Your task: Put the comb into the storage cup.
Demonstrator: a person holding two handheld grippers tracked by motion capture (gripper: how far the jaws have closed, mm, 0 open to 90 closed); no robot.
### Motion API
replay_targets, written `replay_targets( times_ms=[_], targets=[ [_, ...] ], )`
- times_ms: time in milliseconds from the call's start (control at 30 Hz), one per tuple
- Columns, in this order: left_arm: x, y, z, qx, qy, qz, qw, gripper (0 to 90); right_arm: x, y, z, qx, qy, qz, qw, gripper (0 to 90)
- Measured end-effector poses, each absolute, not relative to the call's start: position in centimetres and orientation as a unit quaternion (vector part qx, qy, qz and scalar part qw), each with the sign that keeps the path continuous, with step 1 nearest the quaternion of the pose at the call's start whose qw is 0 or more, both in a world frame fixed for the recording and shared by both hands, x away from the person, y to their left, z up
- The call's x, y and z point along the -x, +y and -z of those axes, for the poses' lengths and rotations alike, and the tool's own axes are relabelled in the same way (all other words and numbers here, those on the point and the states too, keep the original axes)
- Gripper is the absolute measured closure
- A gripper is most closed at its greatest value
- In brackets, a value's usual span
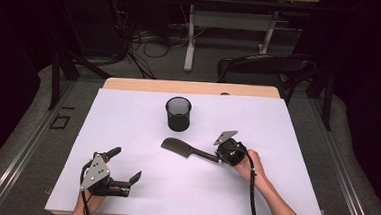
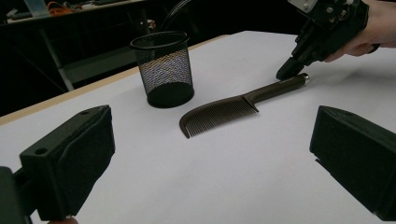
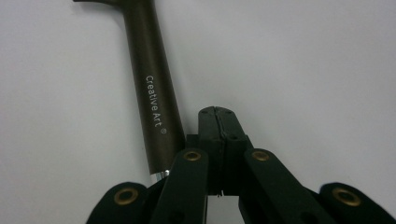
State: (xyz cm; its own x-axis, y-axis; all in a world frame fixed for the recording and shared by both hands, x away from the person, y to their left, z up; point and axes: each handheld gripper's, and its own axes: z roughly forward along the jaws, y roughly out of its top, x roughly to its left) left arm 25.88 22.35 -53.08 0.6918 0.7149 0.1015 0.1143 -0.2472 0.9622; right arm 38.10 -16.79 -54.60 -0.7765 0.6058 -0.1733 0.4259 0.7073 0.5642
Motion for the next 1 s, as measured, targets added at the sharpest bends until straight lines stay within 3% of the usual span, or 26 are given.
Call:
replay_targets(
  times_ms=[1000],
  targets=[
    [-26.24, 22.23, 53.19, -0.740, 0.282, -0.265, 0.551, 0.1, -37.03, -16.21, 54.12, -0.287, 0.915, -0.236, 0.155, 90.0]
  ],
)
